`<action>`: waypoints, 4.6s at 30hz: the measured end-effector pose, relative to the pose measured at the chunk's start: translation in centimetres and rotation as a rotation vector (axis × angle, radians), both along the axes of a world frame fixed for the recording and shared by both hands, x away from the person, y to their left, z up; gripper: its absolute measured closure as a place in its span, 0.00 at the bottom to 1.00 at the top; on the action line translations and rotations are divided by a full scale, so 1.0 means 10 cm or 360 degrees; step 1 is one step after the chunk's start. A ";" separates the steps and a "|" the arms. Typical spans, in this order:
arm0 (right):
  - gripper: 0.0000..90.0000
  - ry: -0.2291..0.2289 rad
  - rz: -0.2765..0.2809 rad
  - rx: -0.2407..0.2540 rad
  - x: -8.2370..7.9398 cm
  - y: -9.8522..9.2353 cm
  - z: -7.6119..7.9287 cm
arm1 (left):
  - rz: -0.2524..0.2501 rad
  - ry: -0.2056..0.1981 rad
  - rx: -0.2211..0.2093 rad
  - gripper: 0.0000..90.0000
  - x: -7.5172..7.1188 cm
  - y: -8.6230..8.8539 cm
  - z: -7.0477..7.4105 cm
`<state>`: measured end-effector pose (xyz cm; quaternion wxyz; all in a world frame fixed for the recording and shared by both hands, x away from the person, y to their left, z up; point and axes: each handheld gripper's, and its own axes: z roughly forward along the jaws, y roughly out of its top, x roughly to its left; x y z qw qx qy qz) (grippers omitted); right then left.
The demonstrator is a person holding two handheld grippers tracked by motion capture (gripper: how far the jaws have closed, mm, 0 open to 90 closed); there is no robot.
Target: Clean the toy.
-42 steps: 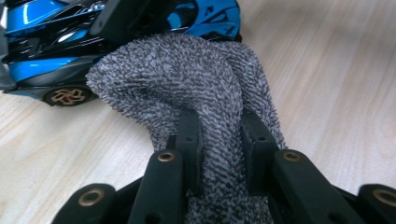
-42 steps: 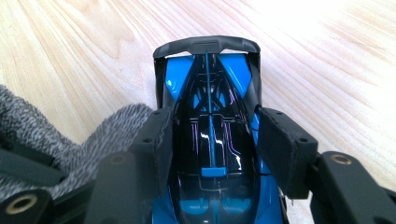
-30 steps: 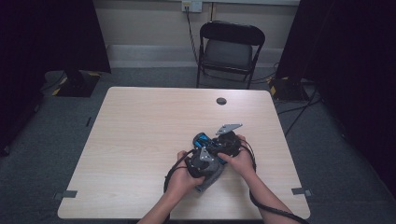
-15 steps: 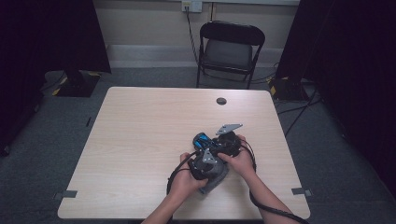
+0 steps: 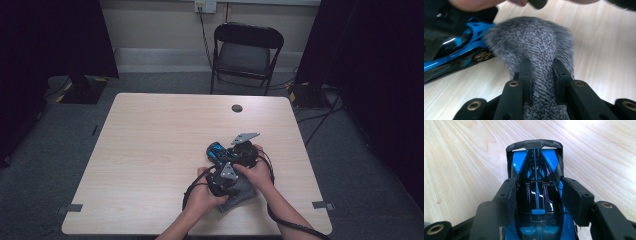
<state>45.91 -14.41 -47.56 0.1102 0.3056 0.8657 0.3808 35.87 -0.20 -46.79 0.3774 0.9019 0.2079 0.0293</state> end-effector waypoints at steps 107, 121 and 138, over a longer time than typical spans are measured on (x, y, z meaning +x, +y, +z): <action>0.51 -0.0041 -0.0001 0.0002 -0.04 -0.01 -0.01 | 0.0473 -0.0085 0.0198 0.82 0.38 0.78 -0.08; 0.51 -0.0041 -0.0005 0.0004 -0.04 -0.01 -0.02 | 0.0396 -0.0073 0.0169 0.82 0.30 0.60 -0.09; 0.51 -0.0039 -0.0006 0.0000 -0.04 -0.01 -0.01 | 0.0336 -0.0066 0.0154 0.82 0.23 0.46 -0.09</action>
